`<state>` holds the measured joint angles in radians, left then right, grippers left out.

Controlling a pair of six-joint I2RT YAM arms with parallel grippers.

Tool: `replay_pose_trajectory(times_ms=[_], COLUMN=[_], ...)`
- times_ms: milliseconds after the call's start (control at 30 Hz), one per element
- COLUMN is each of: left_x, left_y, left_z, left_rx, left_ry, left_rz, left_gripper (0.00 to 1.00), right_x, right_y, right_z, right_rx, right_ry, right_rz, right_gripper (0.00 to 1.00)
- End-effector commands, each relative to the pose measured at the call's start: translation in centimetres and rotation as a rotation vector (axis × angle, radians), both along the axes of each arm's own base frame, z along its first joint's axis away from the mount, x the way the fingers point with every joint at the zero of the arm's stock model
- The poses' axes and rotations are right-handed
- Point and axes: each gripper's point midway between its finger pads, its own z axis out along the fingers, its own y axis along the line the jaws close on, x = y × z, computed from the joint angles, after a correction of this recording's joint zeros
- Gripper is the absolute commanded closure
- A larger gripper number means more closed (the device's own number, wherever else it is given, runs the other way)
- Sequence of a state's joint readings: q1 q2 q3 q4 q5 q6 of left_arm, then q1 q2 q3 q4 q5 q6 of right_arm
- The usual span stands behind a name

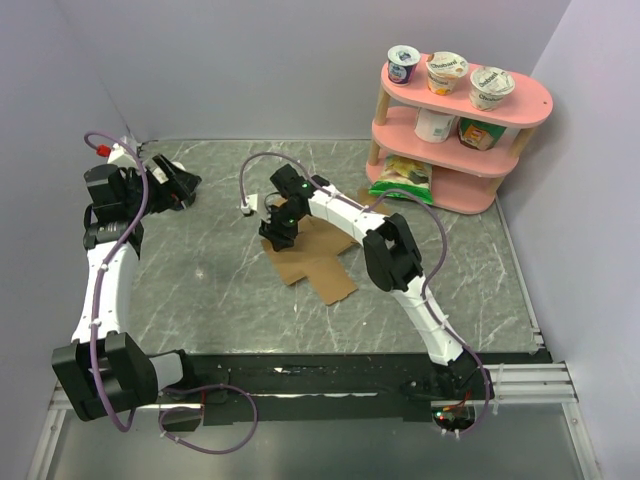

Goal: Fold the paper box

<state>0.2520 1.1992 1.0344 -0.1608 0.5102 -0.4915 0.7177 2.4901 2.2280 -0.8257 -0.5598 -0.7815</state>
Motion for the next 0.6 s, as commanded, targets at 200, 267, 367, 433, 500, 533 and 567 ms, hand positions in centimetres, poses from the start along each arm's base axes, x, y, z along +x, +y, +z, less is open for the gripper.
replay_pose_trajectory(times_ms=[200, 267, 367, 433, 500, 533, 567], left_x=[-0.1, -0.1, -0.1, -0.1, -0.1, -0.1, -0.2], left_y=[-0.7, -0.6, -0.7, -0.8, -0.9, -0.9, -1.0], left_z=[2.0, 2.0, 2.0, 1.9, 2.0, 2.0, 2.2], left_rx=[0.003, 0.008, 0.009, 0.009, 0.007, 0.010, 0.012], left_ry=[-0.078, -0.079, -0.080, -0.079, -0.081, -0.083, -0.086], left_rz=[-0.039, -0.039, -0.044, -0.050, -0.060, -0.063, -0.068], left_gripper=[0.04, 0.04, 0.04, 0.04, 0.04, 0.04, 0.04], right_x=[0.3, 0.3, 0.4, 0.2, 0.4, 0.3, 0.3], right_y=[1.1, 1.4, 1.7, 1.7, 2.0, 1.9, 1.9], right_z=[1.2, 1.6, 2.4, 2.7, 4.0, 4.3, 5.7], right_rx=[0.019, 0.038, 0.070, 0.080, 0.105, 0.111, 0.128], right_ry=[-0.042, -0.045, -0.055, -0.058, -0.064, -0.063, -0.071], right_rz=[0.008, -0.001, -0.011, -0.011, -0.024, -0.031, -0.047], right_gripper=[0.58, 0.75, 0.83, 0.89, 1.00, 1.00, 1.00])
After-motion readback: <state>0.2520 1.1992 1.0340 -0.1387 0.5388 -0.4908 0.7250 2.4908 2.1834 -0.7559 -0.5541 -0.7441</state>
